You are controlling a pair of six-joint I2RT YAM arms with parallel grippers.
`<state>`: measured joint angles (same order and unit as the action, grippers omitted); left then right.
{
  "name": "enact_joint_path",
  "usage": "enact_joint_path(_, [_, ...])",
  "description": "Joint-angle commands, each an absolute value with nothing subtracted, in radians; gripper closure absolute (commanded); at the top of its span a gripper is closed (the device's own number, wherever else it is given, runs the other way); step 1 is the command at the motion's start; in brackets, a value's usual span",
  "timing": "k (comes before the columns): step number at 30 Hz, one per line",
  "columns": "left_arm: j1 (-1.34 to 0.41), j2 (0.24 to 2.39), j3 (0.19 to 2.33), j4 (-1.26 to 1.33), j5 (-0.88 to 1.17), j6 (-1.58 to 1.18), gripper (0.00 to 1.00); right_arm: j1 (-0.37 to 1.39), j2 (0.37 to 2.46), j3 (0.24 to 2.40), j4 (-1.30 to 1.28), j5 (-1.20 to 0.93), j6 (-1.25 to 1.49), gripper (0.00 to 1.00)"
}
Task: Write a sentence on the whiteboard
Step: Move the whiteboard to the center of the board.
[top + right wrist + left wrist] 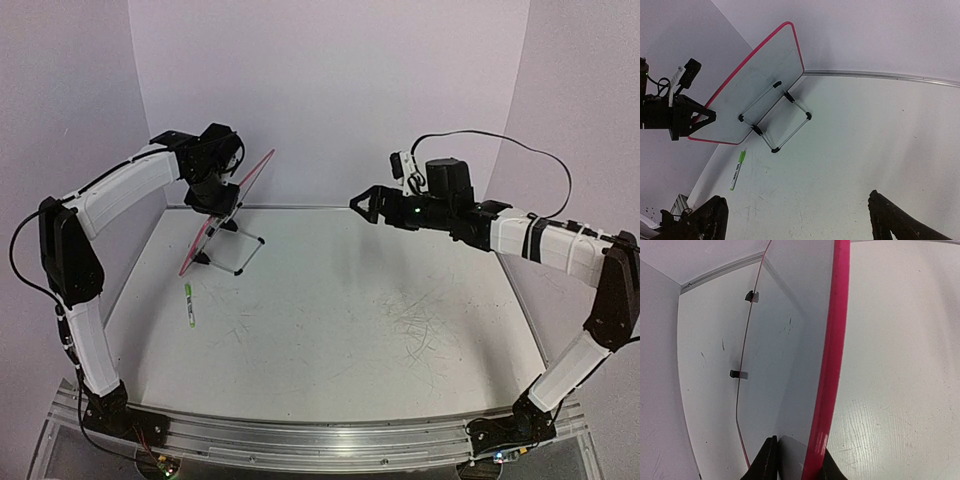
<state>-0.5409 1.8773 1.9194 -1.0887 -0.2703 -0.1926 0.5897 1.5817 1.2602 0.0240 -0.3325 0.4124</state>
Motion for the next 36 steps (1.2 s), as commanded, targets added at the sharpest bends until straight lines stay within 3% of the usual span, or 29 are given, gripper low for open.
enact_joint_path(1, [-0.588,1.914,1.988,-1.052,-0.066,-0.275,1.0,0.6,1.599,1.265,0.075,-0.335,0.419,0.02])
enact_joint_path(29, [-0.761,2.135,2.324,-1.135,-0.046,-0.462,1.0,0.64,1.615,1.264,0.117,-0.32,0.472,0.02])
enact_joint_path(31, [-0.761,2.138,2.33,-1.134,-0.065,-0.466,0.94,0.653,1.62,1.262,0.128,-0.308,0.491,0.02])
enact_joint_path(36, [-0.761,2.124,2.35,-1.127,-0.111,-0.452,0.65,0.701,1.631,1.261,0.157,-0.225,0.569,0.02])
